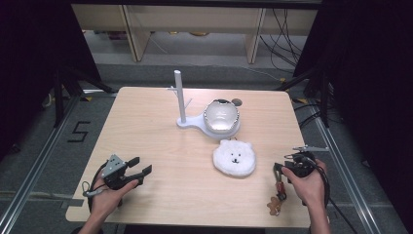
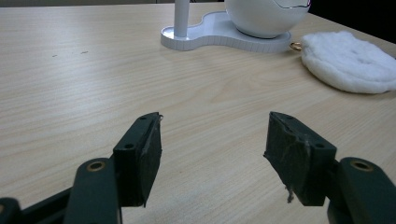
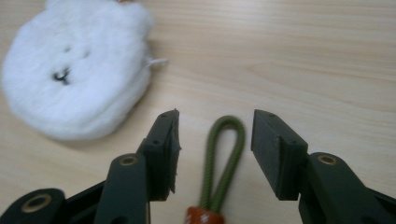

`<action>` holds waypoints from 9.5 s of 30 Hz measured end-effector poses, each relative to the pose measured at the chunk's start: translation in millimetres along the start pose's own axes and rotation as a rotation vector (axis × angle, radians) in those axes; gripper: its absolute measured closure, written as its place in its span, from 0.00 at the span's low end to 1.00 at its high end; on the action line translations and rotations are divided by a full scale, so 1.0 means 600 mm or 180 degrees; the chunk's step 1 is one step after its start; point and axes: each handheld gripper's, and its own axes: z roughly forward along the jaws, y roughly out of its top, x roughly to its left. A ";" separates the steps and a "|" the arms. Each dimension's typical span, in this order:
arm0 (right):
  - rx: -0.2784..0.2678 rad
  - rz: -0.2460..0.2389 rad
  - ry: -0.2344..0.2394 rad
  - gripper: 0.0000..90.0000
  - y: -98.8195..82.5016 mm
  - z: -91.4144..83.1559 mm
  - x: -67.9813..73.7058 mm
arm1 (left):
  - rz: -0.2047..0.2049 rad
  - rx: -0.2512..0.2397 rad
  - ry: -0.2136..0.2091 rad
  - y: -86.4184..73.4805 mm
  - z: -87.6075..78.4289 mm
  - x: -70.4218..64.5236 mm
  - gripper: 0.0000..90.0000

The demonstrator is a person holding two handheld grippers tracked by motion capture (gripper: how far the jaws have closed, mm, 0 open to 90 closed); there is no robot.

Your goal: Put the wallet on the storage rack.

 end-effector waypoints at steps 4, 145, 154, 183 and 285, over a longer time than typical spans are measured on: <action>0.0180 -0.0023 0.0189 0.64 0.003 -0.004 0.028 | -0.0014 0.0016 0.0037 0.002 0.002 0.000 0.39; -0.0854 -0.0956 0.0164 0.85 0.150 -0.013 0.141 | 0.0012 0.0095 -0.0011 0.001 0.010 -0.010 0.40; -0.0987 -0.0995 0.0103 0.85 0.162 -0.023 0.145 | 0.0024 0.0123 0.0020 0.003 0.008 -0.011 0.40; -0.1131 -0.0952 0.0091 0.85 0.195 -0.016 0.156 | 0.0004 0.0066 0.0008 0.003 0.006 -0.008 0.40; -0.0748 -0.1373 -0.0415 0.81 0.282 0.118 0.189 | 0.0006 0.0062 0.0003 0.000 0.006 -0.007 0.40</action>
